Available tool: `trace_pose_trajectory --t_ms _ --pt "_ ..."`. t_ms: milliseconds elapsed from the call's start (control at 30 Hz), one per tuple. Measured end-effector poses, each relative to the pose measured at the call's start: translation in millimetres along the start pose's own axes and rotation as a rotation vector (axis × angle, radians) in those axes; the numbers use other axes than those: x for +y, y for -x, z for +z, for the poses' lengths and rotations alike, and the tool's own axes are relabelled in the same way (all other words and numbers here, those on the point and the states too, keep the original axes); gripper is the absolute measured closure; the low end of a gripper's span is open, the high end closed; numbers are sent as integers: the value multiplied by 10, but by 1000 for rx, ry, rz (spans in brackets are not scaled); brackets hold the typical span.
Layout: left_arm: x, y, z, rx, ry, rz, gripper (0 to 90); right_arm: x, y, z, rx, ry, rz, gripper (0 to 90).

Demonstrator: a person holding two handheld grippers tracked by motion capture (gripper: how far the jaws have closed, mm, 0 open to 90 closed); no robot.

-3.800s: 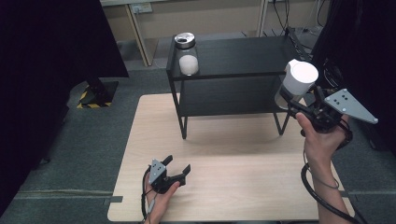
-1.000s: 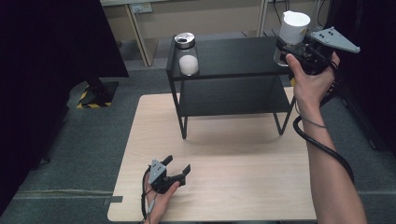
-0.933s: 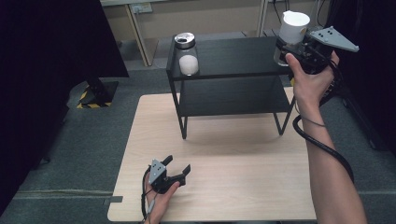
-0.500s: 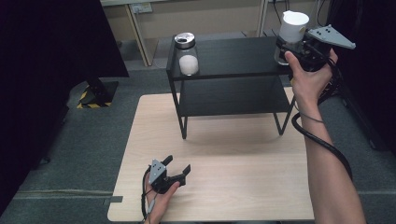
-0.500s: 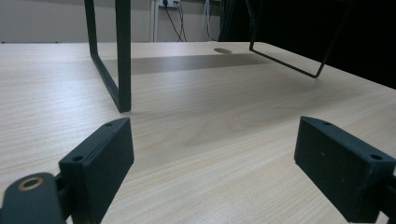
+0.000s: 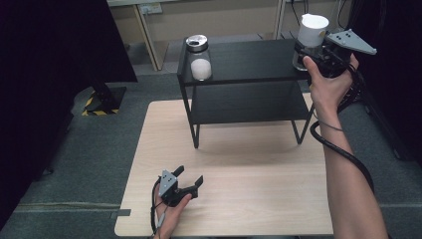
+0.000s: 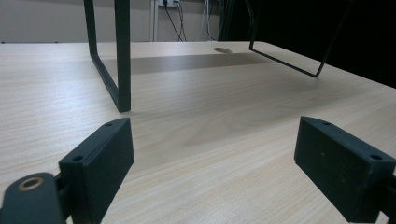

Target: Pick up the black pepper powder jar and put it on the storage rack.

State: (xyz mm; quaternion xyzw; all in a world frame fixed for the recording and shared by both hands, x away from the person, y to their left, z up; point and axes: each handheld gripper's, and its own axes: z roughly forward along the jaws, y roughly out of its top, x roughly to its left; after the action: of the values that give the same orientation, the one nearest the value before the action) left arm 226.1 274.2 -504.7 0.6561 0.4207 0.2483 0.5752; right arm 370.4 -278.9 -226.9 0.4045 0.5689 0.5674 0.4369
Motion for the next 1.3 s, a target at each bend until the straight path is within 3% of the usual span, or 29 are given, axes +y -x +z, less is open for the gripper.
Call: trace_pose_trajectory --t_ms 400,767,1300 --pt "-3 1 -1 0 1 0 112 35 -1 4 -1 -16 -11 300" --pt "0 5 0 2 0 1 112 57 21 -53 10 3 6 106" --pt "-3 5 0 2 2 1 112 54 64 -255 37 3 -23 89"
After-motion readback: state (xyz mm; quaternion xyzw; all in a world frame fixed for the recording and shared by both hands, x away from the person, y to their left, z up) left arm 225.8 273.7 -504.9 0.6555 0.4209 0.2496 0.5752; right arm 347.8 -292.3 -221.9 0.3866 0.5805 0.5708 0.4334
